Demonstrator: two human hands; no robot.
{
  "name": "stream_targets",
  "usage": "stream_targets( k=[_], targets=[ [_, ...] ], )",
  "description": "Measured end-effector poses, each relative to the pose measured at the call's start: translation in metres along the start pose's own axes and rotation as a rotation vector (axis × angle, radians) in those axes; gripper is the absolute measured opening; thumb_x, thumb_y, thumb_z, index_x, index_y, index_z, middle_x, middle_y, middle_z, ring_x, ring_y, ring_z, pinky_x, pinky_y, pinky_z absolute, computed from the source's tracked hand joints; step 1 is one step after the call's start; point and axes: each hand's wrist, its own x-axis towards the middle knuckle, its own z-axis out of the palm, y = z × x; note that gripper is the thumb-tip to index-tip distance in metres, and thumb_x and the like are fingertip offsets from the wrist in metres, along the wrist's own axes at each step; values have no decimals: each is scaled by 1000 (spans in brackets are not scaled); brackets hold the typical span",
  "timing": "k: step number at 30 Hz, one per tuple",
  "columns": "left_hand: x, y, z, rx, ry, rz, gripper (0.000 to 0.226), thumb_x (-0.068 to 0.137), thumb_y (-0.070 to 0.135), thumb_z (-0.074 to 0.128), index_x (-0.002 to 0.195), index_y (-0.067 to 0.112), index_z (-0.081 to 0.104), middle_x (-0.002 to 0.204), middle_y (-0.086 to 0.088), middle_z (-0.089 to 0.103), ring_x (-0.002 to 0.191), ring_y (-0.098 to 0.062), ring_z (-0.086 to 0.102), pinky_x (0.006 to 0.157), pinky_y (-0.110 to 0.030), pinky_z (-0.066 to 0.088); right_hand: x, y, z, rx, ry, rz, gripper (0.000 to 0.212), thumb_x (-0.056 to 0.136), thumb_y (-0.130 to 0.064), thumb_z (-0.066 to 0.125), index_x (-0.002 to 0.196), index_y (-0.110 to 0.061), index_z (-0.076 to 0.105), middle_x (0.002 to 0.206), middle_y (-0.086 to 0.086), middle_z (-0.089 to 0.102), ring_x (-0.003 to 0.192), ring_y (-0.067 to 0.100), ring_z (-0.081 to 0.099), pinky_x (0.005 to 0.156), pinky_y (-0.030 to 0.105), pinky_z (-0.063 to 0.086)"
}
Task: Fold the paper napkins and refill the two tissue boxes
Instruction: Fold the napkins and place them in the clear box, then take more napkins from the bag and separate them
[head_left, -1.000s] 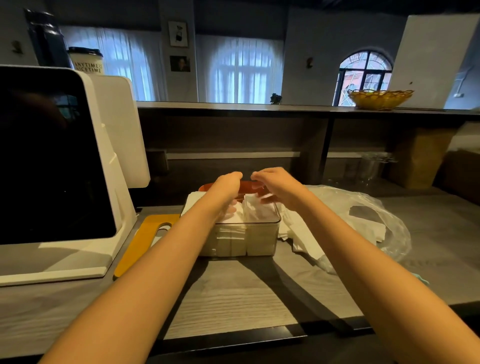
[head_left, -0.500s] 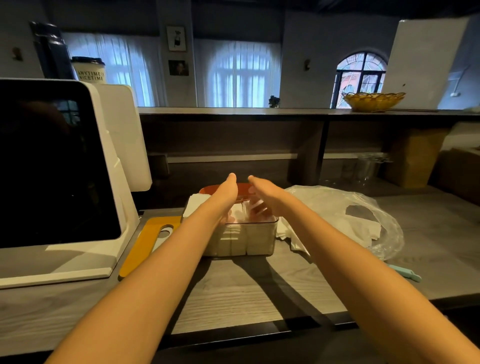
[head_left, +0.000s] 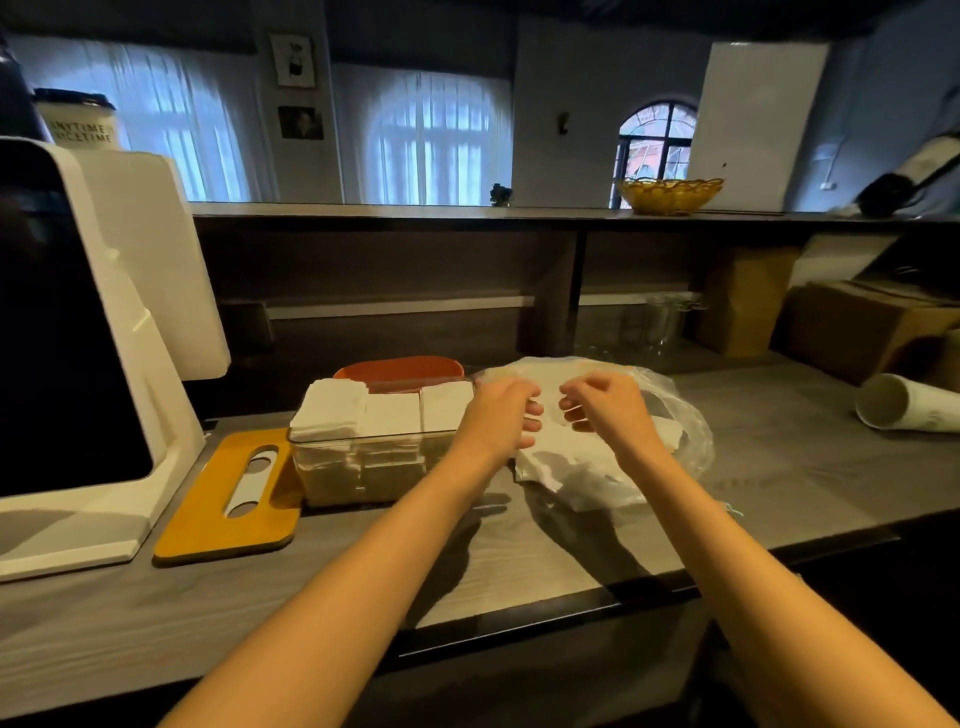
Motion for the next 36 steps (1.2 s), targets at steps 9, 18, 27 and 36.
stream_targets(
  k=[9,18,27,36],
  targets=[
    [-9,-81,29,-6,208,-43,47,109,44,24,147,25,44,139,3,51,122,-14,45,102,-31,33,13,46,39,-198,-130,-153,39,97,-23,62,136,-21,57,142,-1,54,125,15,52,95,20,39],
    [-3,-94,27,-354,221,-78,66,107,52,13,155,13,34,162,-7,32,150,-21,28,121,-35,20,43,68,68,-512,-351,-163,48,104,-48,41,147,-26,45,151,2,47,135,21,45,110,38,36],
    [-4,-98,28,-304,226,-72,63,106,53,22,154,14,36,159,-8,38,145,-20,36,119,-35,26,37,70,59,-401,-41,-241,40,96,-53,54,89,-16,69,77,-1,64,73,18,61,70,38,52],
    [8,-64,37,-546,6,45,46,97,55,38,132,30,56,133,-1,65,125,-18,59,106,-38,48,37,17,52,-18,88,34,48,107,-44,31,80,-17,61,80,4,65,73,13,61,66,31,49]
  ],
)
